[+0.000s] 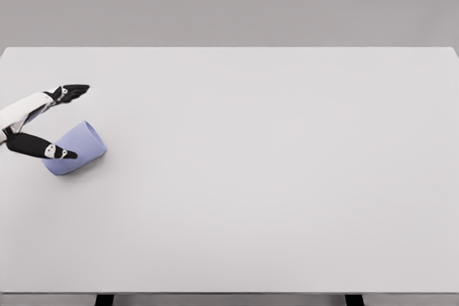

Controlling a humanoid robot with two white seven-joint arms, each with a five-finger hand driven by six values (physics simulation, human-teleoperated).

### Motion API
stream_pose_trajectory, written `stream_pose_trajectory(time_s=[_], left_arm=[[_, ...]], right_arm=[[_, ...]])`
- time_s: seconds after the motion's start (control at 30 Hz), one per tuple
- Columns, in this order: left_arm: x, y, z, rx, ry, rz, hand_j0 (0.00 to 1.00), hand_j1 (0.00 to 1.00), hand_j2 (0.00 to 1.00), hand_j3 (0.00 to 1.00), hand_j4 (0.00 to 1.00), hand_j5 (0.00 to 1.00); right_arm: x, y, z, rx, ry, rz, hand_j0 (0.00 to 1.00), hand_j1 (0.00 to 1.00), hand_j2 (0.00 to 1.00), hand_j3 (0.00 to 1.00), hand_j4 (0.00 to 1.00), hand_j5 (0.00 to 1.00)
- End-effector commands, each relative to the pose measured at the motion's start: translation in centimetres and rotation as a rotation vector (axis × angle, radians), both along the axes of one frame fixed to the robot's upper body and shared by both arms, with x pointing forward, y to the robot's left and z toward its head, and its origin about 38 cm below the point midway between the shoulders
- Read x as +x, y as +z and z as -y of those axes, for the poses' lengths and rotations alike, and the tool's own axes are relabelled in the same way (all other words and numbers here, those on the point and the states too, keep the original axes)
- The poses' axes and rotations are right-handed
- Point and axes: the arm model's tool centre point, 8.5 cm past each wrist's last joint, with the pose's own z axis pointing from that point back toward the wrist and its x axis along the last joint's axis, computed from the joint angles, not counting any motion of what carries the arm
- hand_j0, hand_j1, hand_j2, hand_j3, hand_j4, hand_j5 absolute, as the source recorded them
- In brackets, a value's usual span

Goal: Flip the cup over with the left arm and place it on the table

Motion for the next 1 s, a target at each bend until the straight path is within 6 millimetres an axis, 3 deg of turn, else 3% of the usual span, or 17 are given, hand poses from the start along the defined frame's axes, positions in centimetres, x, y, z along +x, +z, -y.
stream_pose_trajectory(time_s=[0.0,0.57,0.97], left_arm=[[0.2,-0.6,-0.4,-0.049,0.074,-0.093,1.0,1.0,1.0,1.0,1.0,1.0],[0.0,-2.8,-0.6,-0.019,0.159,-0.232,1.0,1.0,1.0,1.0,1.0,1.0],[0.0,-2.9,-0.6,-0.022,0.162,-0.229,1.0,1.0,1.0,1.0,1.0,1.0]], right_arm=[[0.1,0.0,0.0,0.0,0.0,0.001,1.0,1.0,1.0,1.0,1.0,1.0],[0.0,0.0,0.0,0.0,0.0,0.0,1.0,1.0,1.0,1.0,1.0,1.0],[0.0,0.0,0.0,0.0,0.0,0.0,1.0,1.0,1.0,1.0,1.0,1.0]])
